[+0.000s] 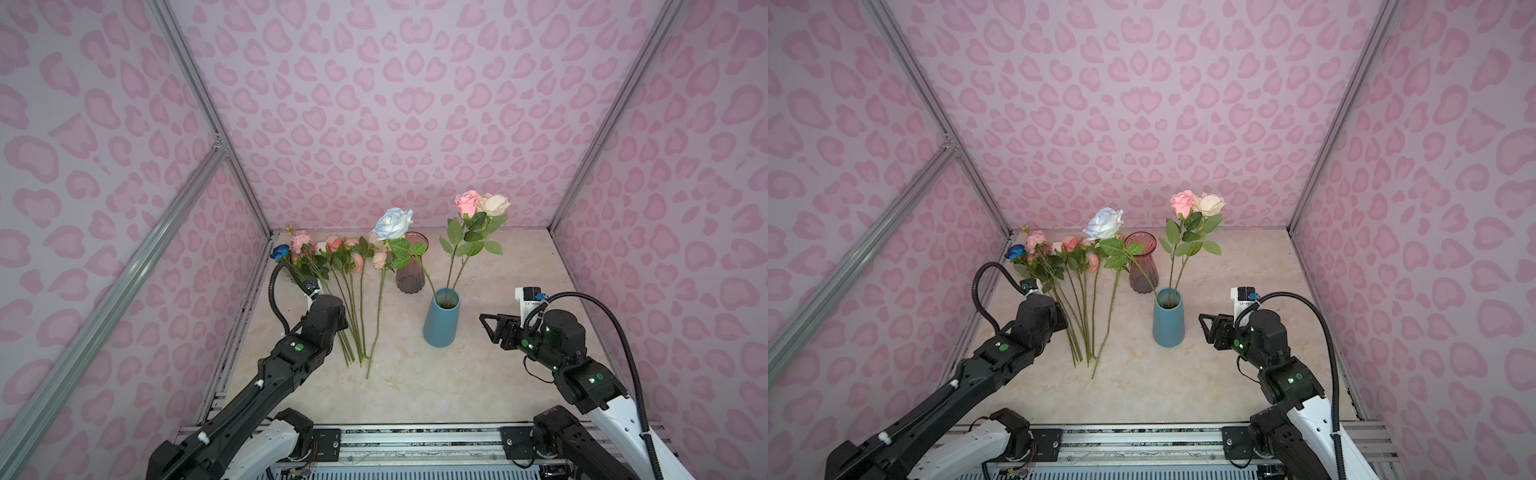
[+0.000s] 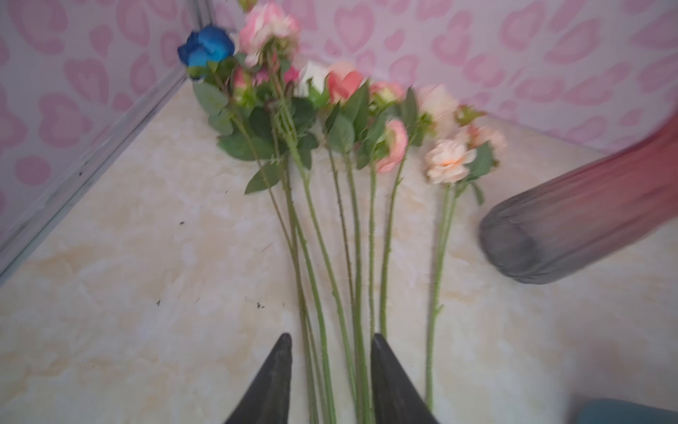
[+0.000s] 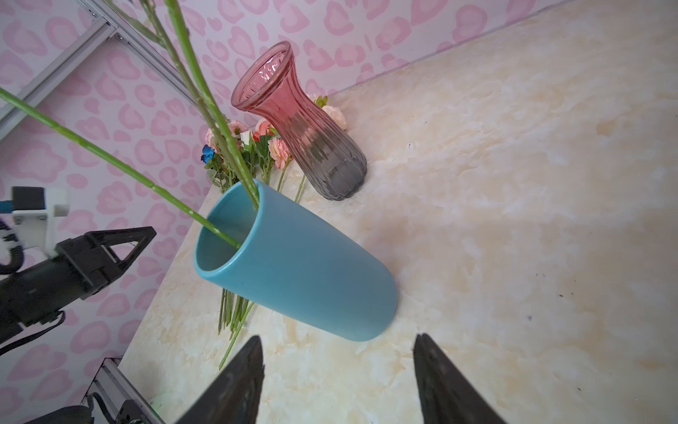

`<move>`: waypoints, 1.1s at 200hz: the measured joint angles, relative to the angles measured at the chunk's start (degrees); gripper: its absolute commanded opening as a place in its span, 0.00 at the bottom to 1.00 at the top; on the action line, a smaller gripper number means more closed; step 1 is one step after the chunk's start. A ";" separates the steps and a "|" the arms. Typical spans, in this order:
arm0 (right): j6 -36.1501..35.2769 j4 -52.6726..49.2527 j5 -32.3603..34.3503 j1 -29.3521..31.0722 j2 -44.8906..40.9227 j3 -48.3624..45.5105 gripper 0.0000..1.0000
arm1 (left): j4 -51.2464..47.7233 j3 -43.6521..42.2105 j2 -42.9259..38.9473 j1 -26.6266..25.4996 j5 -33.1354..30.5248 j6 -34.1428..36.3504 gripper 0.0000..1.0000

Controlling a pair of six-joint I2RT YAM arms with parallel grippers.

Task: Arrange the flowers into the vase
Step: 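Grasp a peach rose spray stem with the left gripper and lift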

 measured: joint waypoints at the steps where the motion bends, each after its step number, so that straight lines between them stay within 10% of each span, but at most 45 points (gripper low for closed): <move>1: 0.00 0.02 0.02 0.00 0.02 0.00 0.66 | -0.07 0.24 0.55 0.13 0.31 -0.04 0.53; 90: 0.66 0.94 0.90 -0.07 -0.31 -2.36 0.66 | -1.95 30.12 43.52 8.00 10.40 3.91 0.46; 220: 0.39 1.49 2.80 -0.15 0.04 -3.52 0.66 | -4.66 38.82 53.66 8.28 13.40 9.03 0.04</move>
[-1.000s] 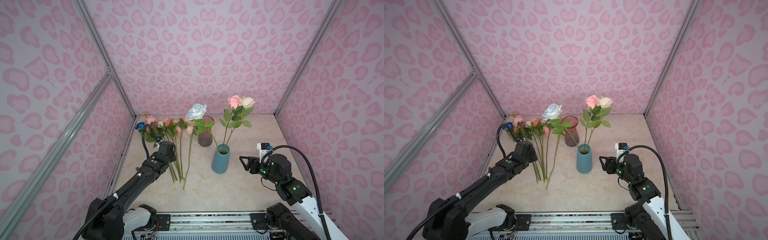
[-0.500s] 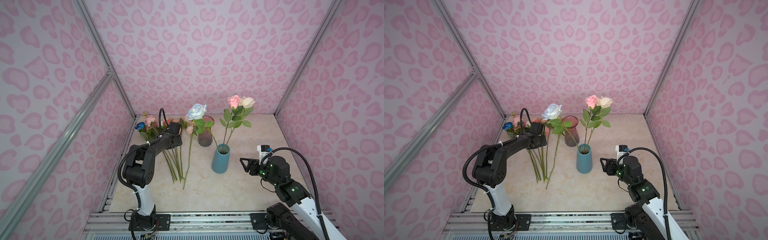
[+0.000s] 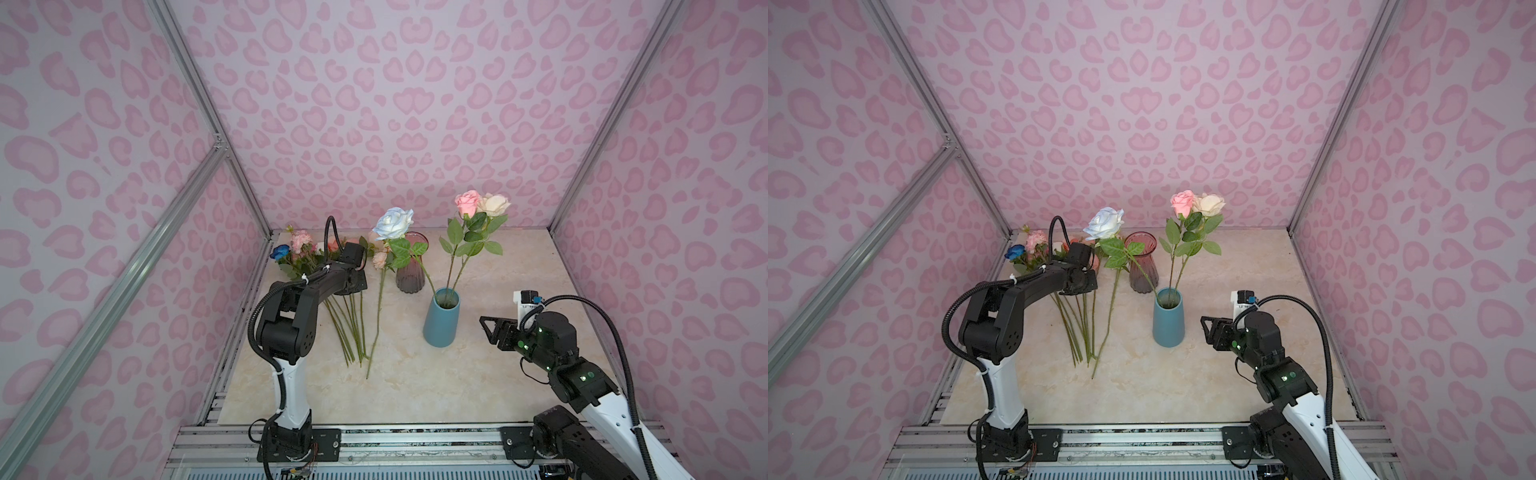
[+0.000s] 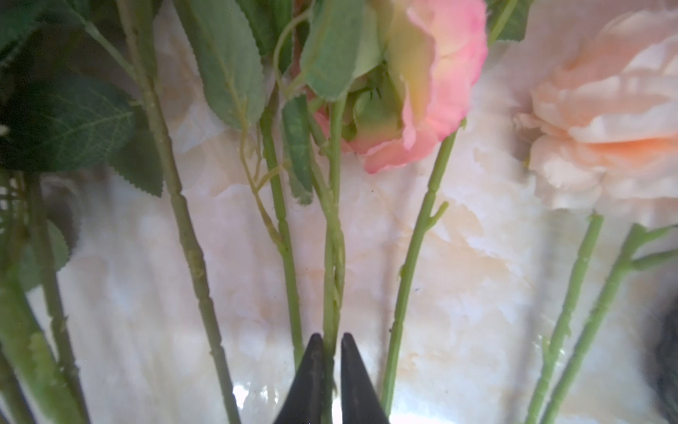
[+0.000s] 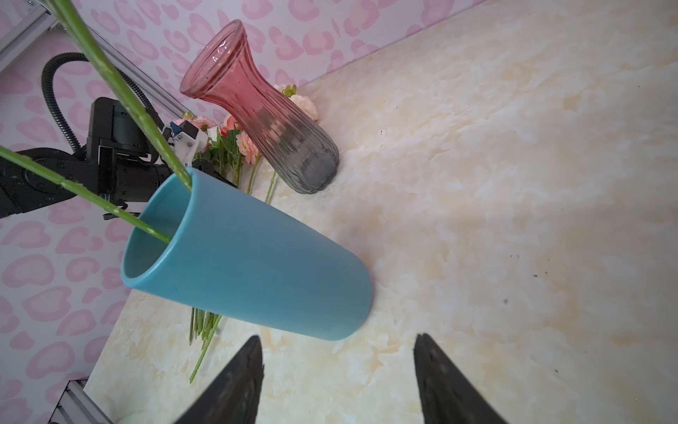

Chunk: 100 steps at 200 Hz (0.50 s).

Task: Arrange the flowers into the vase
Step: 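Grasp a peach rose spray stem with the left gripper and lift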

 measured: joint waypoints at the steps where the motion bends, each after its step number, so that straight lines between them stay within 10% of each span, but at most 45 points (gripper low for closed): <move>1: 0.00 0.00 0.00 0.00 -0.02 0.00 0.66 | -0.02 0.00 0.00 0.00 0.02 0.04 0.04; 100: -0.20 -0.87 -0.11 0.00 -1.49 2.43 0.65 | -1.62 0.02 -15.52 0.00 0.87 0.76 0.04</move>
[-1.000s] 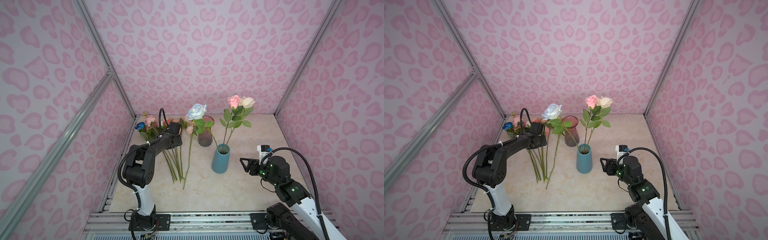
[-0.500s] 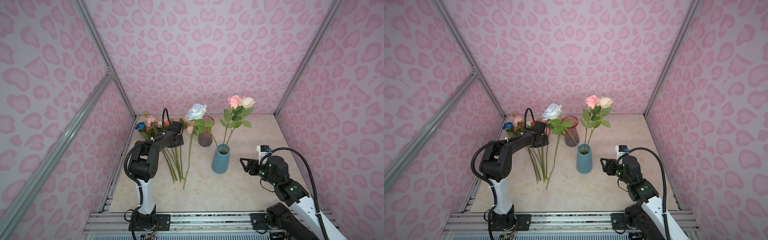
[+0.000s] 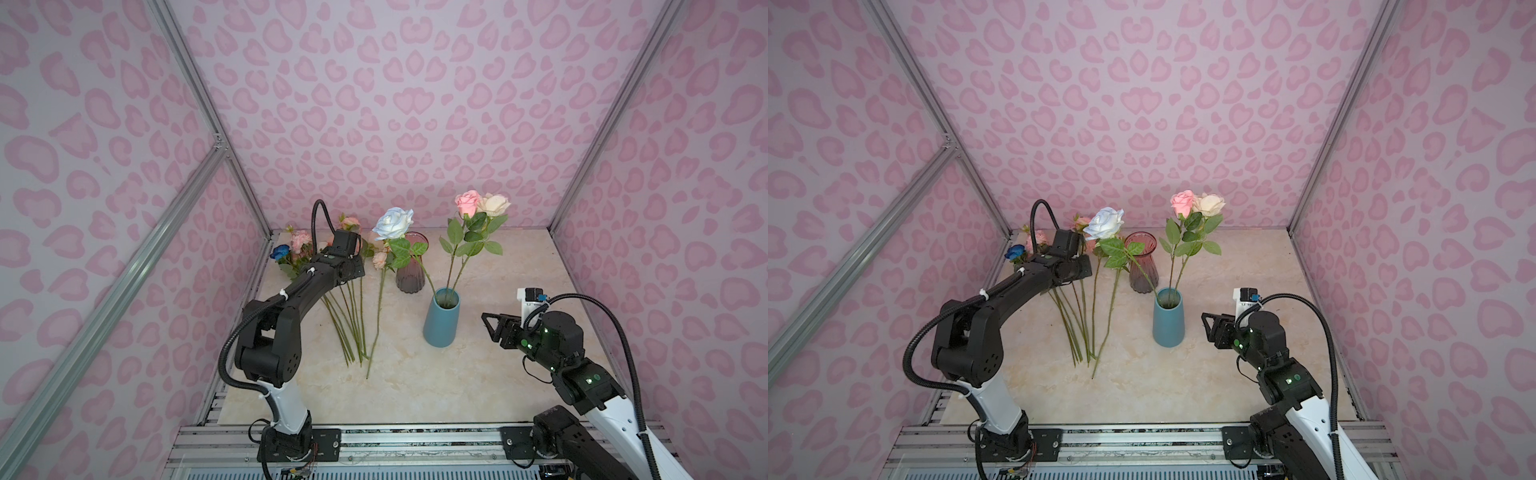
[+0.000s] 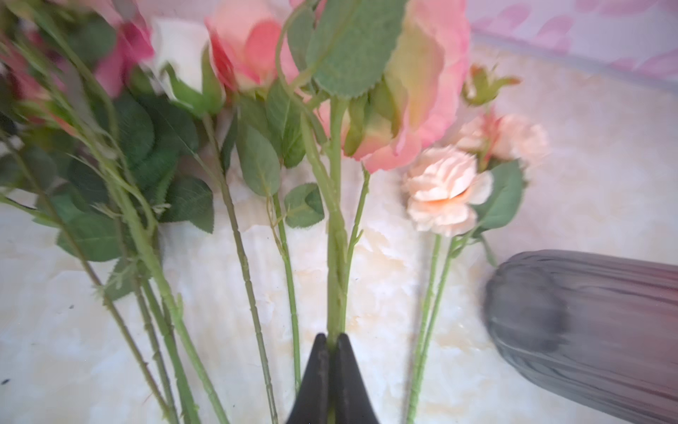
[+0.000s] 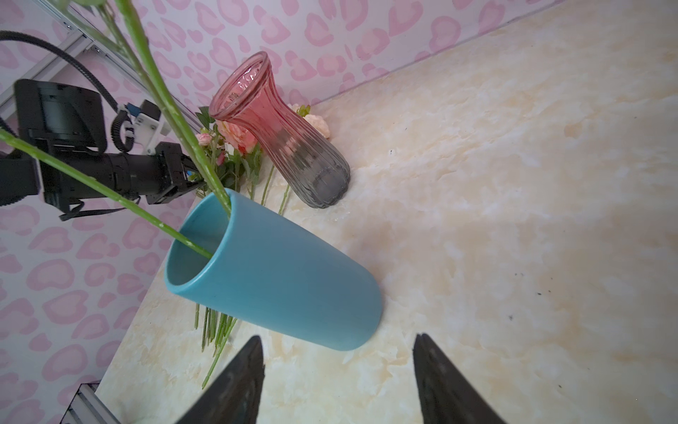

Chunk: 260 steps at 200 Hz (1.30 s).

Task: Arrange the flowers into the vase
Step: 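Grasp a peach rose spray stem with the left gripper and lift, then carry the peach rose spray over the teal vase with the left gripper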

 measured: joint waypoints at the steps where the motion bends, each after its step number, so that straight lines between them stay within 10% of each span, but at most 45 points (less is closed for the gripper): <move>1: 0.00 -0.02 -0.02 0.00 -0.04 0.07 0.65 | -0.04 0.00 -0.22 0.00 -0.02 0.00 0.04; 136: 0.20 -2.78 -0.44 0.00 -2.89 2.91 0.64 | 15.96 -26.58 -63.71 -3.93 4.98 4.39 0.04; 260: 1.90 -3.58 0.50 -0.04 -2.91 4.39 0.63 | 27.50 -7.28 -45.68 -35.54 6.54 19.30 0.04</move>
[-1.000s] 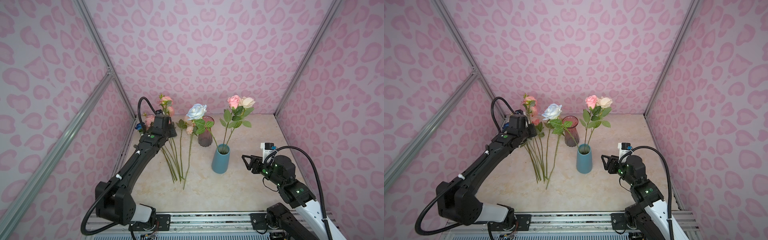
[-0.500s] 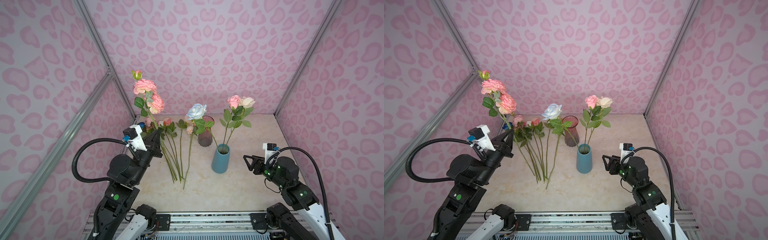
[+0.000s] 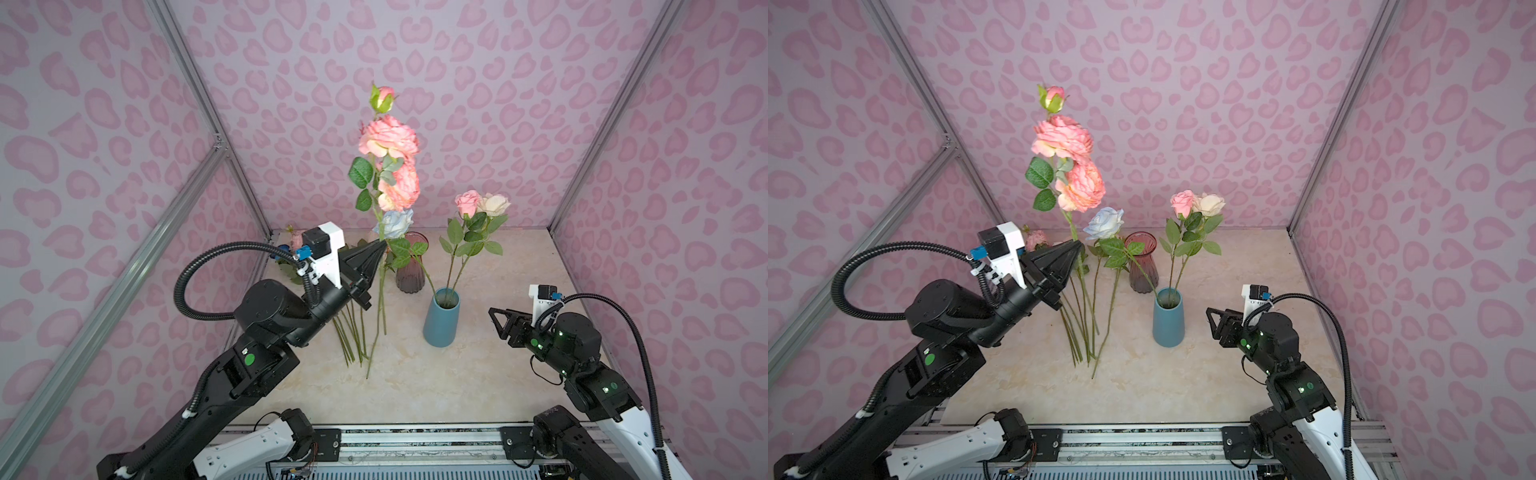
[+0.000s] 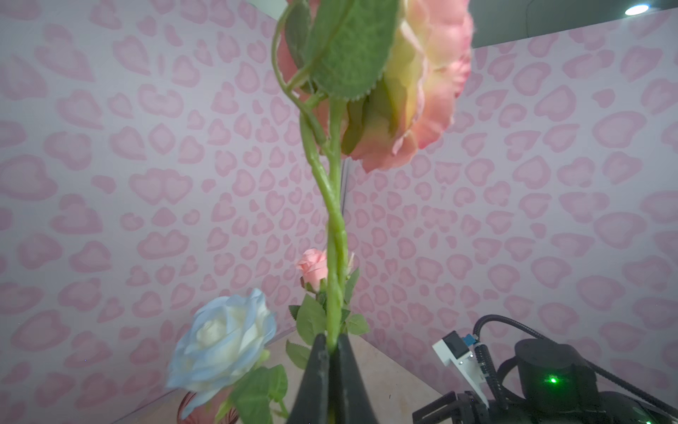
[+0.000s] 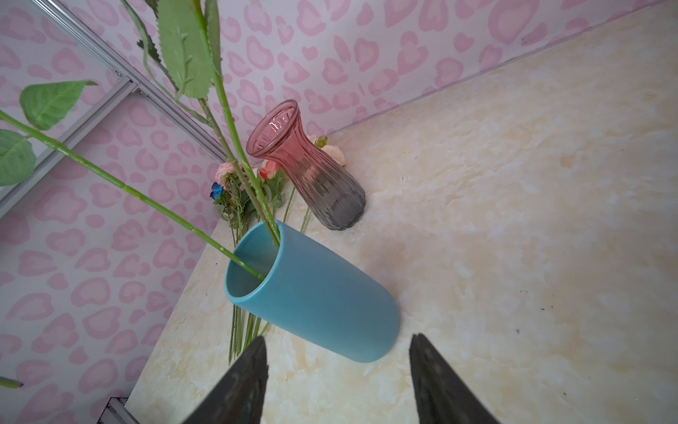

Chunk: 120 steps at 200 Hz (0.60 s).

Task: Arrange the flowers into the vase
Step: 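Carry the peach rose spray over the teal vase with the left gripper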

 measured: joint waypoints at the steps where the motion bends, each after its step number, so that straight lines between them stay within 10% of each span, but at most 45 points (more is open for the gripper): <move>1: 0.00 -0.02 0.00 0.00 0.02 0.00 0.63 | 0.39 0.15 0.46 -0.35 -0.15 0.24 0.04; 120: -0.31 -0.11 0.37 0.00 0.98 0.98 0.65 | 26.25 8.35 29.59 -7.89 -8.52 5.01 0.04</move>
